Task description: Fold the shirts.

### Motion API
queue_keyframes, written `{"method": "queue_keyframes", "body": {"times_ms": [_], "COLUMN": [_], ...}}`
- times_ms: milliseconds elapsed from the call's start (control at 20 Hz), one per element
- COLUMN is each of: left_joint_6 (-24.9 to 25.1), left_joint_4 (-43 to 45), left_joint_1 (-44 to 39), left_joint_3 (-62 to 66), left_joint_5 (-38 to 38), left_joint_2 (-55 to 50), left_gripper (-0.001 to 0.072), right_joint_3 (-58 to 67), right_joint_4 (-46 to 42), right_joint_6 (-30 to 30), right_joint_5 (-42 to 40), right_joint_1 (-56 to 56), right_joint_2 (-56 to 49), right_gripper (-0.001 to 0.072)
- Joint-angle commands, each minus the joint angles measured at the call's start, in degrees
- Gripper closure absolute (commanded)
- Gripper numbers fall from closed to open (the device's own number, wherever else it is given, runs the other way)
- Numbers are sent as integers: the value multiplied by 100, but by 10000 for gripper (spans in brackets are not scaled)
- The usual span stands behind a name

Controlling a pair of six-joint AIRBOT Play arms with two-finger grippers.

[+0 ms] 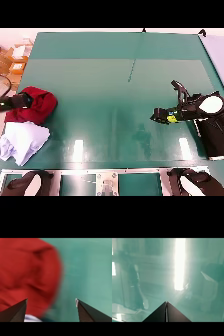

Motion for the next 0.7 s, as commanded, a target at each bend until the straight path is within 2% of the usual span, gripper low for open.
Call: {"method": "queue_keyframes", "body": {"times_ms": [0, 100, 250, 450, 500, 550, 650], "left_joint_6": [111, 109, 109, 101, 101, 103, 37], "left_joint_4": [1023, 1029, 1047, 1045, 1045, 1043, 898], "left_joint_1": [11, 11, 11, 11, 11, 11, 11], "left_joint_3": [-2, -2, -2, -2, 11, 103, 505], "left_joint_5": [1058, 1303, 992, 778, 796, 702, 317], "left_joint_2": [-879, -1679, -2719, -3366, -3364, -3364, -3335], "left_gripper": [-13, -13, -13, -1, 283, 696, 687], "right_joint_3": [-4, -4, -4, -2, -2, -2, -2], "right_joint_4": [-2, -4, -4, -2, -2, -2, 0], "right_joint_6": [2, 2, 2, 2, 2, 2, 2], "right_joint_5": [-76, -83, -83, -122, -122, -122, -120], "right_joint_1": [4, 4, 4, 4, 4, 4, 4], "right_joint_2": [0, 0, 0, 0, 0, 0, 0], "right_gripper": [691, 691, 691, 691, 691, 691, 691]}}
